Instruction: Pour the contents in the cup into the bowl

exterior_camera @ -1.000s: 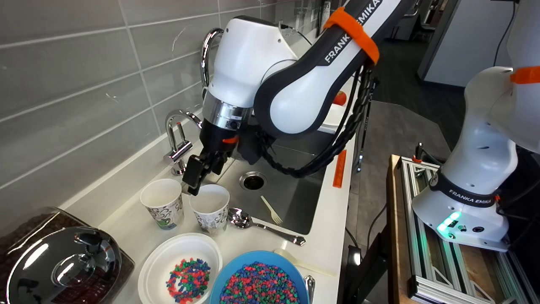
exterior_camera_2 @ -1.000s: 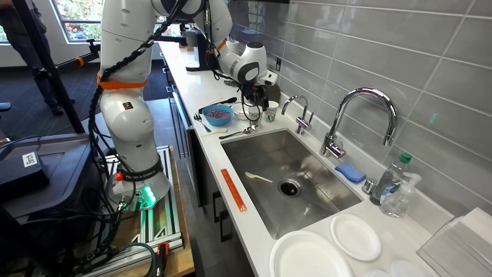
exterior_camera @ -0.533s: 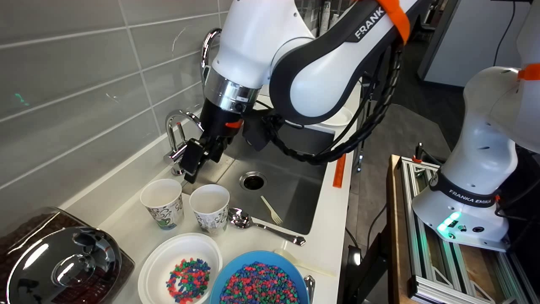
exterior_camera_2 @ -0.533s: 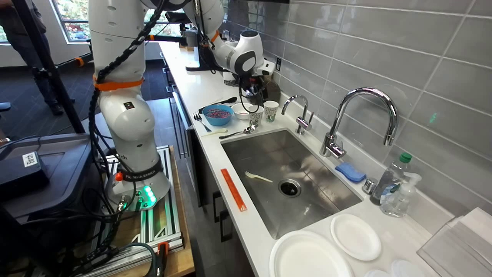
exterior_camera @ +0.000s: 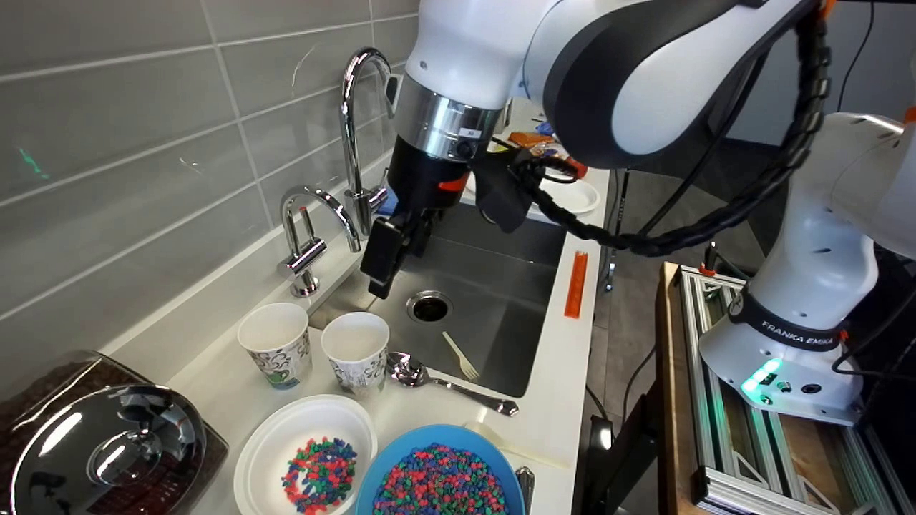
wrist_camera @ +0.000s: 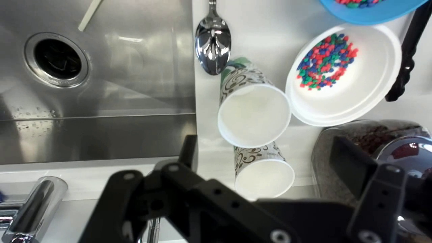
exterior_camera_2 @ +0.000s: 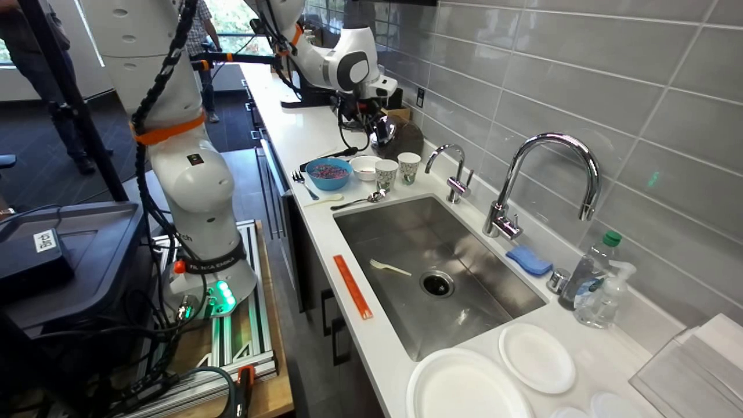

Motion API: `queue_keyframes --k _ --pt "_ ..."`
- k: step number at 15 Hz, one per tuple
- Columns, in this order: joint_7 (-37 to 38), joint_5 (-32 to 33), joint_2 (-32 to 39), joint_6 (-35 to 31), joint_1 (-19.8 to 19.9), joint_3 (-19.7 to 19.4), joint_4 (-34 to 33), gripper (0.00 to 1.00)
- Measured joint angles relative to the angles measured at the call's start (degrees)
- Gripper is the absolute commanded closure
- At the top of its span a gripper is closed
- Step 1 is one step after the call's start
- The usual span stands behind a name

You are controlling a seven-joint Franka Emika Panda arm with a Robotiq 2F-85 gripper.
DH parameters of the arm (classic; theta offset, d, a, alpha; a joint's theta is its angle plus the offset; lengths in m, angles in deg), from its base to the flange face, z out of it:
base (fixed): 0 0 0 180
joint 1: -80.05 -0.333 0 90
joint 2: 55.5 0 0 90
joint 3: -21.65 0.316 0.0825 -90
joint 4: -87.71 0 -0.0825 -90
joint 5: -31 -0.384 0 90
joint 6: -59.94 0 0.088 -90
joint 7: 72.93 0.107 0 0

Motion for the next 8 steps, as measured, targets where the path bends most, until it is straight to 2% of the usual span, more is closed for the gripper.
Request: queue_keyframes --k 5,8 --pt "0.38 -1.43 -6.32 4.52 0.16 3.58 2.79 0.0" --pt "0.38 -1.99 -8.19 5.23 0.18 4.35 3.76 0.0"
